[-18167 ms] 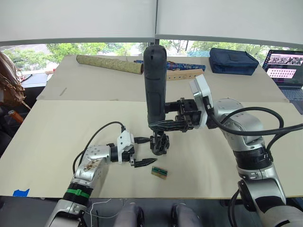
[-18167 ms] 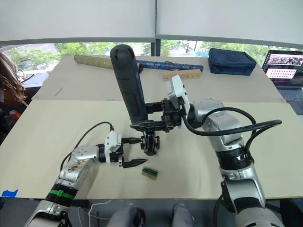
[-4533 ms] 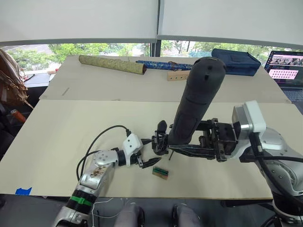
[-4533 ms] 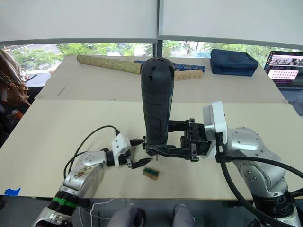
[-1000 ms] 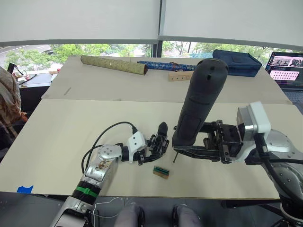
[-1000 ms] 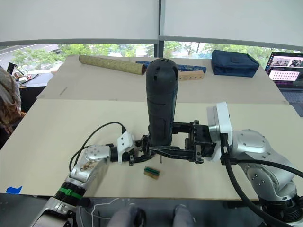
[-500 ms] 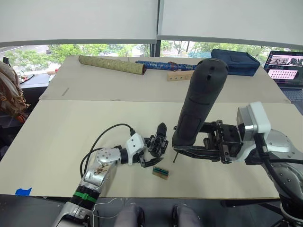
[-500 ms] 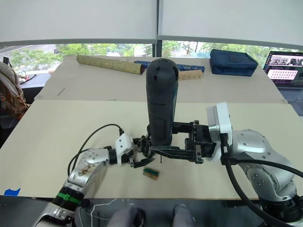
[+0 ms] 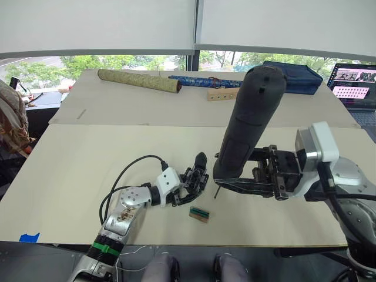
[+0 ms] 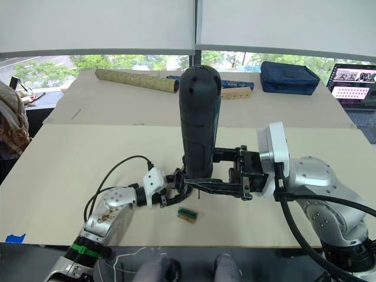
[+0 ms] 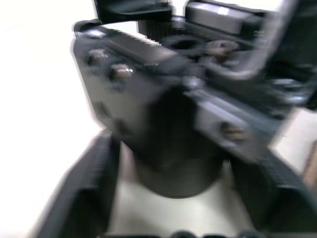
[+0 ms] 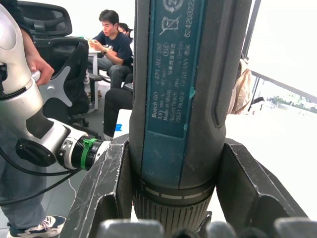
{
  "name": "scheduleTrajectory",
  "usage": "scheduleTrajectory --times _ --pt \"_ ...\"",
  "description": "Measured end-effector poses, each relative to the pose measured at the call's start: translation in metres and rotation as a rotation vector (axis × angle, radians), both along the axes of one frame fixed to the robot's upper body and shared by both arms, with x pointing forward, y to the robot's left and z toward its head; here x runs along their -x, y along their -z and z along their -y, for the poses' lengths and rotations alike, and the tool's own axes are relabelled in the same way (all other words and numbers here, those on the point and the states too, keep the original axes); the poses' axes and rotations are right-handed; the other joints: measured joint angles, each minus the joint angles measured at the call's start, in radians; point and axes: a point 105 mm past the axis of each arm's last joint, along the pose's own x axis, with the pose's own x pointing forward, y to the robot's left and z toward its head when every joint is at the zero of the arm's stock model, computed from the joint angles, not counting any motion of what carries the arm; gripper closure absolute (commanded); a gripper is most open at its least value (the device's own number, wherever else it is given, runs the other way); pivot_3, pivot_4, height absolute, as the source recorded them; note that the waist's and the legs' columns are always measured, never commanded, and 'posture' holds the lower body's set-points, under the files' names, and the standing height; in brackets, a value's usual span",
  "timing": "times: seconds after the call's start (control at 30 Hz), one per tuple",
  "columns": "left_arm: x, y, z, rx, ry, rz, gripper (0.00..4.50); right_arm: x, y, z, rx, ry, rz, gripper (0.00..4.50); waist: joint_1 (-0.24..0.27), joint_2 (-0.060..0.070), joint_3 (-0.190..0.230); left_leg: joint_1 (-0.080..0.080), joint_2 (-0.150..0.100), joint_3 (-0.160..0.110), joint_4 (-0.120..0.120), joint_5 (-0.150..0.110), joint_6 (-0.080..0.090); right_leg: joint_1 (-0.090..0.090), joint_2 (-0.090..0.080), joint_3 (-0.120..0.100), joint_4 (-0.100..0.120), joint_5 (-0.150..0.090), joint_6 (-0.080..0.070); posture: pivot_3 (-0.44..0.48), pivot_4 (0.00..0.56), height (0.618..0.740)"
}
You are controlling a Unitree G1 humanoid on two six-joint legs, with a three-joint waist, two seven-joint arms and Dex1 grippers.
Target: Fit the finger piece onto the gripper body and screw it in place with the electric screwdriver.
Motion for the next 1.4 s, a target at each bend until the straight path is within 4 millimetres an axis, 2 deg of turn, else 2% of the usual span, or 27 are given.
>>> scheduleTrajectory --times 0.23,0.37,0.43,0.63,0.87,1.07,1.4 --pt "0.0 0.0 0.0 -0.002 -0.003 -0.003 2.2 0.005 -0.024 -0.011 -0.028 -0.075 0.011 2.56 -0.001 0.0 0.0 0.0 0.0 0.0 0.0 0.0 0.0 0.0 -0.001 0.0 0.001 0.0 0.0 0.0 0.15 0.74" --pt "0.0 0.0 0.0 -0.005 0.001 -0.006 2.2 0.007 -0.046 -0.023 -0.081 -0.121 0.025 2.56 -0.002 0.0 0.0 0.0 0.0 0.0 0.0 0.0 0.0 0.0 -0.001 -0.001 0.001 0.0 0.0 0.0 0.15 0.74" --pt "0.0 0.0 0.001 -0.004 0.003 -0.007 2.2 0.007 -0.05 -0.029 -0.09 -0.133 0.015 2.56 -0.001 0.0 0.0 0.0 0.0 0.0 0.0 0.0 0.0 0.0 -0.002 -0.001 0.001 0.0 0.0 0.0 0.15 0.74" --pt "0.0 0.0 0.001 0.0 0.004 -0.014 2.2 -0.006 -0.049 -0.045 -0.093 -0.127 -0.012 2.56 -0.002 0.0 0.0 0.0 0.0 0.0 0.0 0.0 0.0 0.0 -0.002 -0.001 0.001 0.0 0.0 0.0 0.15 0.74" --pt "0.001 0.0 0.0 0.0 0.008 -0.018 2.2 -0.019 -0.036 -0.056 -0.049 -0.094 -0.017 2.56 -0.003 0.001 0.0 0.0 0.0 0.001 0.0 0.0 0.0 -0.001 -0.001 -0.002 0.001 0.0 0.0 0.0 0.15 0.74" --pt "0.001 0.0 -0.001 0.001 0.007 -0.02 2.2 -0.027 -0.027 -0.06 -0.007 -0.071 -0.009 2.56 -0.004 0.0 0.0 0.0 0.0 0.001 0.0 0.0 0.0 -0.001 -0.001 -0.002 0.001 0.0 0.0 0.0 0.15 0.74" --pt "0.001 0.0 -0.002 0.006 0.008 -0.024 2.2 -0.034 -0.024 -0.062 -0.003 -0.068 -0.004 2.56 -0.006 0.001 0.0 0.0 0.0 0.001 0.0 0.0 0.0 -0.001 0.0 -0.002 0.001 0.0 0.0 0.0 0.15 0.74"
